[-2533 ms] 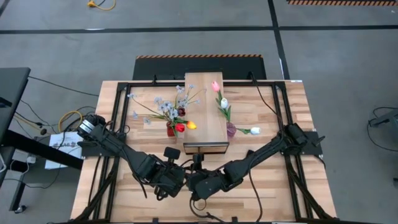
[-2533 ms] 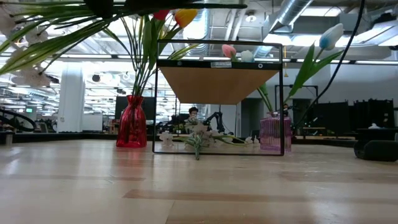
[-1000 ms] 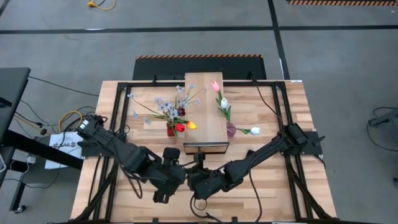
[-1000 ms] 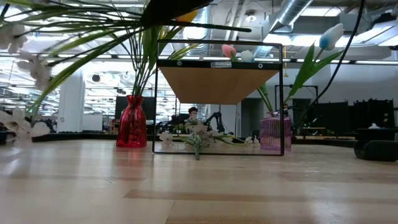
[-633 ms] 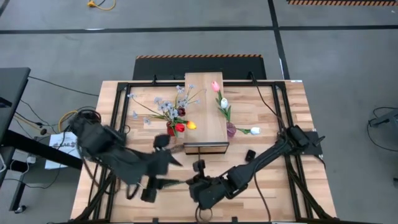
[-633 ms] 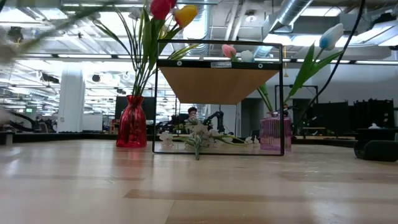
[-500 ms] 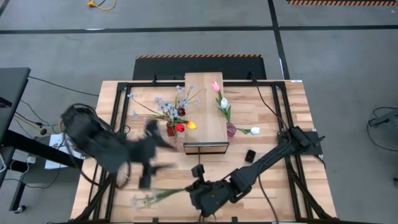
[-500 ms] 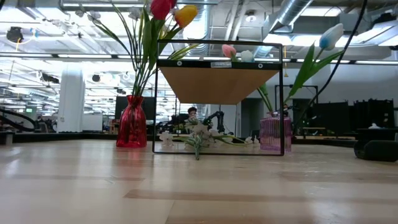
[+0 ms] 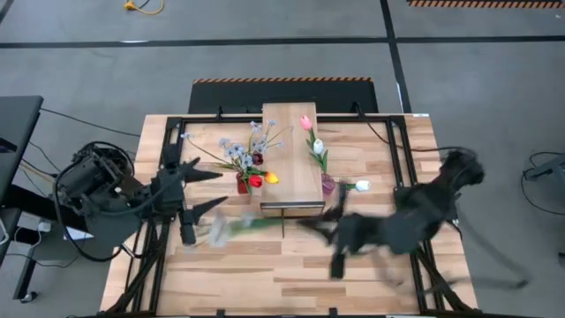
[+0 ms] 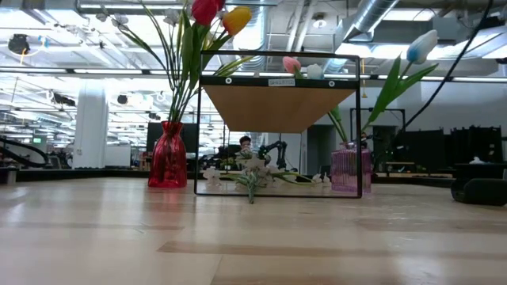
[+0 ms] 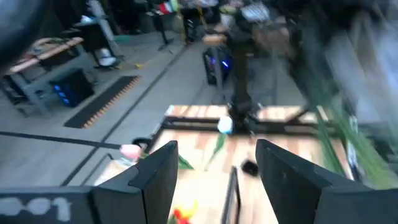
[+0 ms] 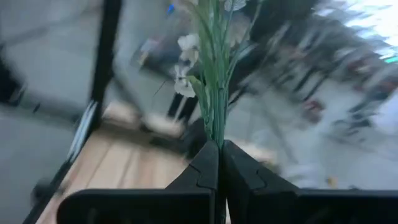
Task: Pick and place flowers into a vace then onto a shelf
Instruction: Put the left white flowers into the purple flower vase
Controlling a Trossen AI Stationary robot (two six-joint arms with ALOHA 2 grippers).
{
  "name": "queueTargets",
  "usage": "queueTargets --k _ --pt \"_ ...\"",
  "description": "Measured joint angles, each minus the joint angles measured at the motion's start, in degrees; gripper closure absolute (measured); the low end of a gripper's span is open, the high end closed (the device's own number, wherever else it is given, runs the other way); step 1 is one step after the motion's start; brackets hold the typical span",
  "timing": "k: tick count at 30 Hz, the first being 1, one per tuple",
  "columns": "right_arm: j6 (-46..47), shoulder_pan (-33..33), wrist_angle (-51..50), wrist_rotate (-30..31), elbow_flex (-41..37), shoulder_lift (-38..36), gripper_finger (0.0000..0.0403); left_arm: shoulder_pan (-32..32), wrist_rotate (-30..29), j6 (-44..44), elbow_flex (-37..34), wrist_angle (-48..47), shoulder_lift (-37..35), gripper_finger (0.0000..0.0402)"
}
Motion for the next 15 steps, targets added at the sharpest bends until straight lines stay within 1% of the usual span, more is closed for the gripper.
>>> queueTargets --k 1,3,6,9,15 --pt "-1.29 -0.08 1.61 1.51 -0.11 -1.92 0.0402 -0.02 0.69 -0.71 -0.01 -1.15 0.05 0.0195" --pt "-4.37 -0.67 6.65 3.81 -1.83 -6.2 0.0402 -0.01 0.19 -2.77 -0.09 -3.88 0.14 0.0195" --pt "-7.8 -3.21 16.77 4.76 -7.15 -12.4 0.0402 0.03 -2.01 -3.87 -0.09 -6.04 0.38 0.0195" --pt "-10.7 -7.1 29.64 5.09 -16.52 -19.06 0.0402 0.01 -2.07 -4.02 -0.87 -6.33 0.45 0.0195" --pt "-14.42 -16.7 55.65 4.31 -40.36 -32.13 0.0403 0.03 -2.39 -4.13 -3.84 -6.24 0.49 0.0195"
